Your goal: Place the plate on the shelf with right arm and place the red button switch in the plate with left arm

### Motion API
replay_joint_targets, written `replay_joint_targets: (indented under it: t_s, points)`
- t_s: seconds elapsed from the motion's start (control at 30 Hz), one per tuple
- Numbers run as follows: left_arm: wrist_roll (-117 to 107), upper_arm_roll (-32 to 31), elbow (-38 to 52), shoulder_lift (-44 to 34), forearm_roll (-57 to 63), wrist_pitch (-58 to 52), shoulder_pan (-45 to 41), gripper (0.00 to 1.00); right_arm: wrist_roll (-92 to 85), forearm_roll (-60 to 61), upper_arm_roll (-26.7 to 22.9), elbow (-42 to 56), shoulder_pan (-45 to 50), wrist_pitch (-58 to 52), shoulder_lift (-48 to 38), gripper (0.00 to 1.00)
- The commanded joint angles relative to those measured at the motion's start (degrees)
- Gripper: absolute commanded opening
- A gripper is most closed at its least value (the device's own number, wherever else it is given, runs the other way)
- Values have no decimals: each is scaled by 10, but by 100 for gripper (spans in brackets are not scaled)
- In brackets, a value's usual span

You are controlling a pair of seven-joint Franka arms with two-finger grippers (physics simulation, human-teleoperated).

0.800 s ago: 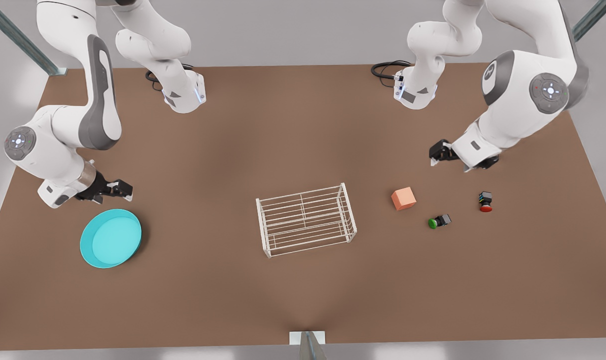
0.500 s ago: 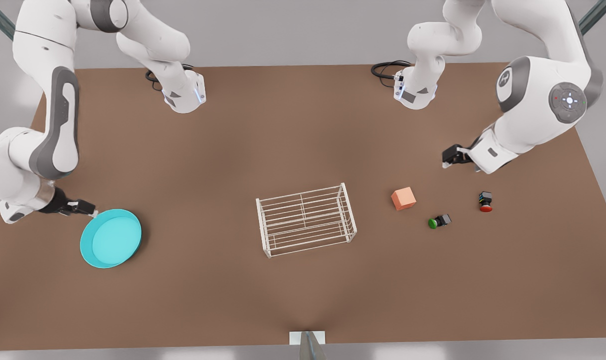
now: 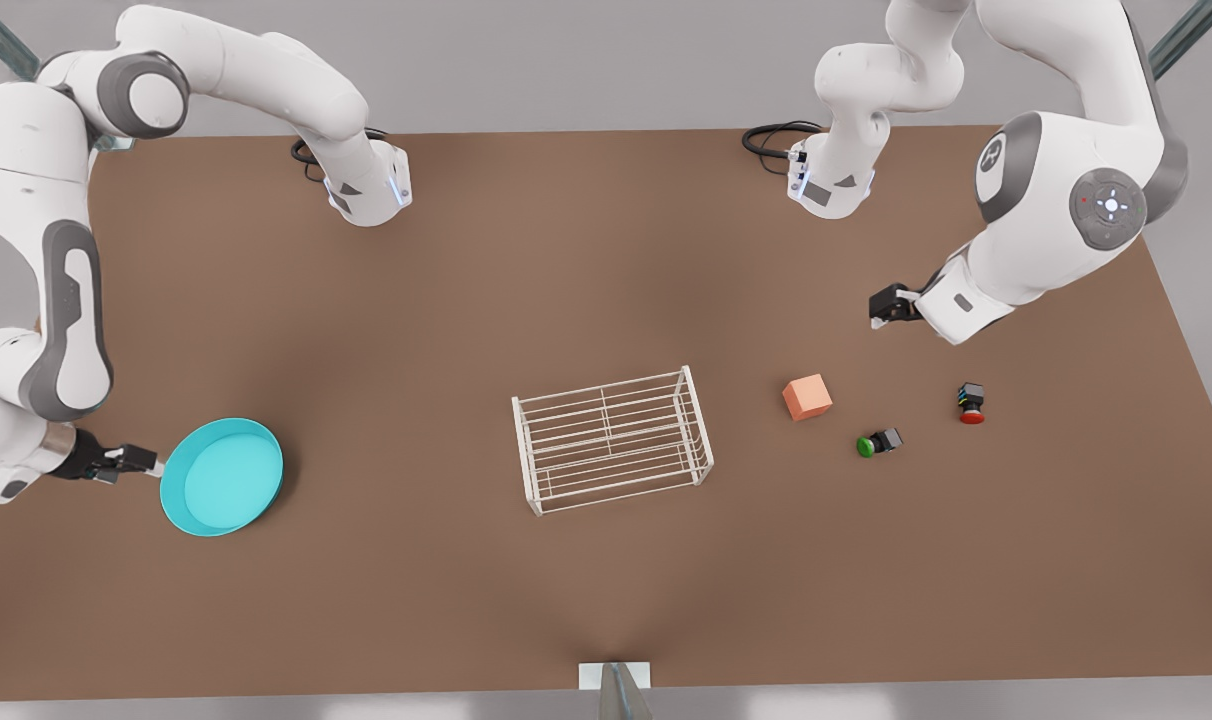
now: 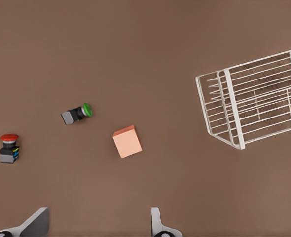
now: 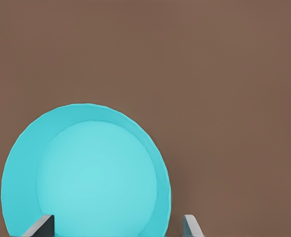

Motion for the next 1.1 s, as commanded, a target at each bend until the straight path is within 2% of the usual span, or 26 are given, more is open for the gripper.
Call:
replay_joint_targets:
  t_s: [0.0, 0.27, 0.5, 0.53, 0.6, 0.67, 0.7, 0.83, 1.07]
  points:
    - [-16, 0, -1, 1, 6, 1, 7, 100, -98, -5, -5, 14, 0, 15, 20, 98]
    - [-16, 0, -2, 1, 9, 0, 7, 100, -70, -9, -21, 31, 4, 14, 76, 95]
    - [-16, 0, -2, 1, 10, 0, 7, 100, -59, -8, -21, 45, 4, 15, 108, 87]
    - [-16, 0, -2, 1, 10, 0, 7, 100, -55, -8, -21, 45, 4, 14, 109, 85]
    - [-16, 0, -2, 1, 10, 0, 6, 100, -50, -8, -21, 45, 4, 11, 109, 73]
    - [-16, 0, -2, 1, 10, 0, 7, 100, -49, -8, -21, 45, 4, 11, 110, 68]
    - [-16, 0, -2, 1, 10, 0, 7, 100, -49, -9, -21, 46, 4, 11, 111, 65]
    - [-16, 0, -2, 1, 10, 0, 7, 100, -50, -6, -24, 57, 3, 11, 122, 64]
    - [-51, -1, -14, -2, 21, -16, 6, 100, -44, 7, -23, 62, 4, 4, 124, 40]
